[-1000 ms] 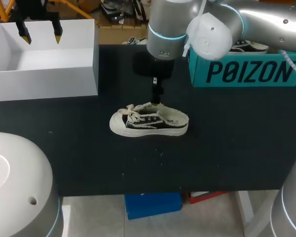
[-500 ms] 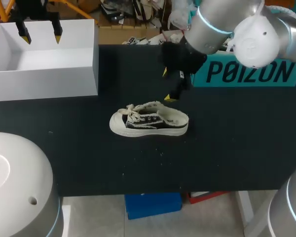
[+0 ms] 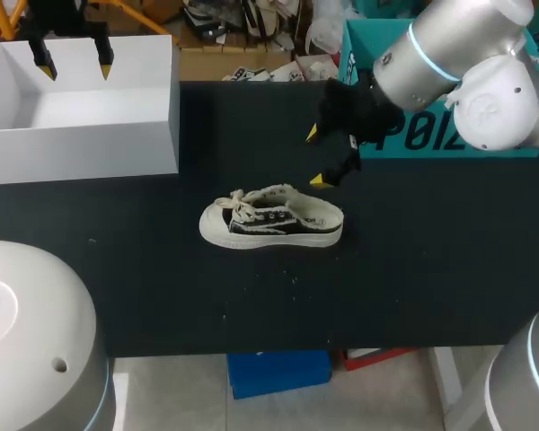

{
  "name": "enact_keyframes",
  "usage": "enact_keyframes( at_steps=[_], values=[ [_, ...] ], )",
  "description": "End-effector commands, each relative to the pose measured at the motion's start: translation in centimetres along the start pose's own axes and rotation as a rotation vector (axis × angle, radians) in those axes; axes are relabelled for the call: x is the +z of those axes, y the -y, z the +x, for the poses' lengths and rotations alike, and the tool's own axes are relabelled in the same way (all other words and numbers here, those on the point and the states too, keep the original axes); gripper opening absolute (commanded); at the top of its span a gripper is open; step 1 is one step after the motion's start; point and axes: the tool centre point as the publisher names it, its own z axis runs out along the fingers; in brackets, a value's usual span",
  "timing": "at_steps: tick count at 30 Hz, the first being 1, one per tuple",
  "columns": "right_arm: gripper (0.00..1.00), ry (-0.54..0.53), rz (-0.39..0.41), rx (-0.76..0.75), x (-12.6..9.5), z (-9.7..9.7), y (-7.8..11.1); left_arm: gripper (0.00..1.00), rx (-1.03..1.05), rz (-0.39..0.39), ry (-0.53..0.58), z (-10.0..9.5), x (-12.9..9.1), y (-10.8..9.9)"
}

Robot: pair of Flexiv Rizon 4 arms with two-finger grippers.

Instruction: Take the shoe out of the shoebox, open the shoe tongue, remove and reinsert the insole, then place the shoe into the shoebox

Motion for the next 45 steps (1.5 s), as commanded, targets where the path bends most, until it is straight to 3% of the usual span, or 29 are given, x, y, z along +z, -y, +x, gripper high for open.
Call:
enact_keyframes(
  at_steps=[1,13,21,35,45],
  values=[
    [1.0,0.002,0.001,0.001,0.0,0.1,0.0,1.0,-0.001,0.0,0.001,0.0,-0.1,-0.1],
    [1.0,0.002,0.001,0.001,0.0,0.1,0.0,1.0,-0.001,0.0,0.001,0.0,-0.1,-0.1],
    [1.0,0.028,-0.086,0.021,0.9,1.6,1.8,1.0,-0.001,0.0,0.001,0.0,-0.1,-0.1],
    [1.0,0.041,-0.212,0.07,5.3,2.1,6.1,1.0,-0.001,0.0,0.001,0.0,-0.1,-0.1],
    [1.0,0.02,-0.27,0.1,7.9,2.8,7.9,1.0,-0.001,0.0,0.001,0.0,-0.1,-0.1]
  ],
)
